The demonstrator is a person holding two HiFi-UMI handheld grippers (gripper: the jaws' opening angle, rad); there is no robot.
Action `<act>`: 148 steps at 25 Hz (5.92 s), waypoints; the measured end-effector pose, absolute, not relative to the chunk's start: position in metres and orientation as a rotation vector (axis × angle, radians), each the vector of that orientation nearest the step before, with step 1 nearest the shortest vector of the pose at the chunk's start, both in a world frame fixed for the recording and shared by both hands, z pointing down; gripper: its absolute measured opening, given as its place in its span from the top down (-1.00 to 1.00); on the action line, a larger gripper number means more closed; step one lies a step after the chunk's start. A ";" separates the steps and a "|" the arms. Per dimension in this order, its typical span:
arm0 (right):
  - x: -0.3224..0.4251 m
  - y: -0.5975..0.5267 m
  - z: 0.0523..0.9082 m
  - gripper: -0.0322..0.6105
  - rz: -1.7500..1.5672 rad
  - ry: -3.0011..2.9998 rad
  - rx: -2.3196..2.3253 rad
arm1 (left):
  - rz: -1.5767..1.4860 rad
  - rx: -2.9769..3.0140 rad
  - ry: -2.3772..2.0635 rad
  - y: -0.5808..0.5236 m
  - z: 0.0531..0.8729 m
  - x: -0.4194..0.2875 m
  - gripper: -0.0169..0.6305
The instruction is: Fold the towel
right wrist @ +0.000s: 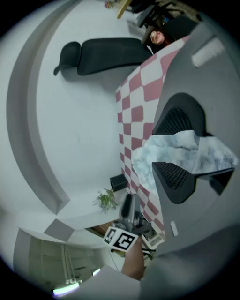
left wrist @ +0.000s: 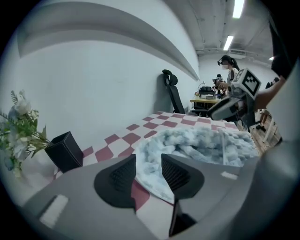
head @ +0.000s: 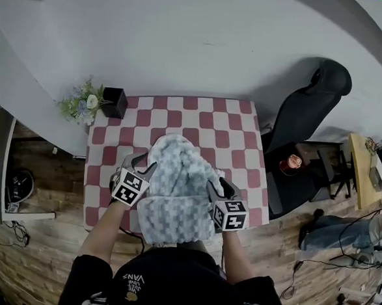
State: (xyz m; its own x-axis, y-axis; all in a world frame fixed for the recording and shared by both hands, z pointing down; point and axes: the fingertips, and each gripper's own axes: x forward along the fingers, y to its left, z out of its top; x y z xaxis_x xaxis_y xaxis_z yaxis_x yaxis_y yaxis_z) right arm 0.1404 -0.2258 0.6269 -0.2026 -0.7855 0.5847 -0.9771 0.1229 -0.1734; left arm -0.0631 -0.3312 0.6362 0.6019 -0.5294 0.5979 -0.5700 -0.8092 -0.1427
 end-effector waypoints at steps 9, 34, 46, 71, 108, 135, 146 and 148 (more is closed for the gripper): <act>0.109 -0.219 0.677 0.32 0.846 -2.005 1.456 | 1.089 2.679 -0.902 -0.379 0.669 -0.037 0.36; 0.172 -0.282 0.645 0.83 0.505 -1.975 1.464 | 1.318 2.611 -0.674 -0.440 0.704 0.012 0.89; 0.192 -0.409 0.614 0.83 -0.026 -1.898 1.572 | 1.025 2.637 -1.212 -0.486 0.648 -0.043 0.89; 0.237 -0.477 0.702 0.20 0.693 -1.978 1.460 | 1.078 2.285 -1.338 -0.497 0.702 -0.087 0.45; 0.249 -0.346 0.652 -0.05 0.863 -2.257 1.512 | 0.953 2.434 -1.030 -0.357 0.691 -0.101 0.41; 0.164 -0.156 0.687 0.76 0.728 -2.221 1.410 | 0.960 2.492 -0.514 -0.185 0.715 -0.090 0.62; 0.153 -0.104 0.616 0.80 0.606 -2.282 1.680 | 0.676 2.682 -0.653 -0.170 0.645 -0.106 0.86; 0.153 -0.091 0.604 0.80 0.589 -2.291 1.727 | 0.599 2.709 -0.666 -0.162 0.628 -0.107 0.87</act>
State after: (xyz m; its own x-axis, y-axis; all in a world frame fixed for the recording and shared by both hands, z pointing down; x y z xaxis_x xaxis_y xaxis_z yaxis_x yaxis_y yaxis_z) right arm 0.1534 -0.0912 0.6035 -0.2900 -0.8694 0.4000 -0.9545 0.2326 -0.1865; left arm -0.1065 -0.1620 0.6277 0.8068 -0.3745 0.4570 -0.4940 -0.8519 0.1740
